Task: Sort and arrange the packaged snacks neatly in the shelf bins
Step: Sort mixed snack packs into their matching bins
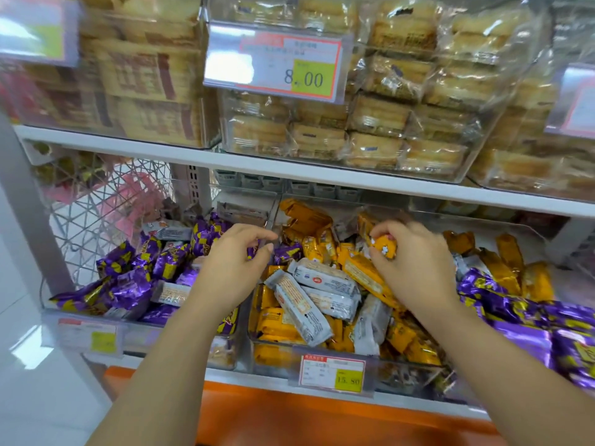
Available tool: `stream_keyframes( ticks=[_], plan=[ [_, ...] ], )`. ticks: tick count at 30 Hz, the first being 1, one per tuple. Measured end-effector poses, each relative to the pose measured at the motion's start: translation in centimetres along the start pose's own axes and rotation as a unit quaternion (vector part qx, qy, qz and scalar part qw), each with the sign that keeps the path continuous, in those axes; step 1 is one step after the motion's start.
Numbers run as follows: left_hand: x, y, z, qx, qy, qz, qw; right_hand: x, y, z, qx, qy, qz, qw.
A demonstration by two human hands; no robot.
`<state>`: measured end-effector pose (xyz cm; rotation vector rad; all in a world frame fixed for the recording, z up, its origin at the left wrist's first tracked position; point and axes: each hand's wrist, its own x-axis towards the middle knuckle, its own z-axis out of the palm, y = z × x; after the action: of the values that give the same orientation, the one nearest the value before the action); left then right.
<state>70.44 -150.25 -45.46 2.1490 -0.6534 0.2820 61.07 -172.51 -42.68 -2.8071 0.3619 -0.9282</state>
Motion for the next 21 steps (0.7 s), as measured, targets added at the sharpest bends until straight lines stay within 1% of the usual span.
stream_keyframes(
  ticks=[2, 3, 5, 9, 11, 13, 15, 18, 19, 21],
  plan=[
    [-0.2, 0.2, 0.1, -0.001, 0.004, -0.006, 1.000, -0.5, 0.5, -0.1, -0.040, -0.022, -0.004, 0.999],
    [-0.3, 0.2, 0.2, -0.006, 0.008, -0.010, 1.000, -0.5, 0.4, -0.1, -0.039, -0.027, -0.017, 0.999],
    [-0.4, 0.1, 0.1, -0.013, 0.017, -0.020, 1.000, -0.2, -0.8, -0.2, -0.013, -0.048, -0.055, 0.997],
    [-0.5, -0.5, -0.5, -0.027, 0.026, -0.038, 0.999, 1.5, -4.8, 1.5, 0.027, -0.147, -0.119, 0.982],
    [-0.5, -0.9, -0.8, -0.035, 0.031, -0.039, 0.998, 2.5, -6.5, 3.4, 0.042, -0.186, -0.112, 0.975],
    [-0.4, -1.2, -1.0, -0.052, 0.037, -0.037, 0.997, 3.6, -7.5, 5.6, 0.052, -0.245, -0.097, 0.963],
    [-0.2, -1.5, -1.3, -0.080, 0.047, -0.041, 0.995, 5.0, -7.9, 7.6, 0.039, -0.322, -0.090, 0.942],
    [0.0, -1.9, -1.9, -0.077, 0.050, -0.041, 0.995, 6.6, -8.1, 8.8, 0.040, -0.428, -0.078, 0.900],
    [0.1, -2.0, -2.0, -0.071, 0.047, -0.040, 0.996, 6.9, -8.0, 8.8, 0.036, -0.444, -0.078, 0.892],
    [0.2, -2.1, -2.1, -0.061, 0.040, -0.041, 0.996, 6.9, -7.8, 9.0, -0.014, -0.431, -0.093, 0.897]
  ],
)
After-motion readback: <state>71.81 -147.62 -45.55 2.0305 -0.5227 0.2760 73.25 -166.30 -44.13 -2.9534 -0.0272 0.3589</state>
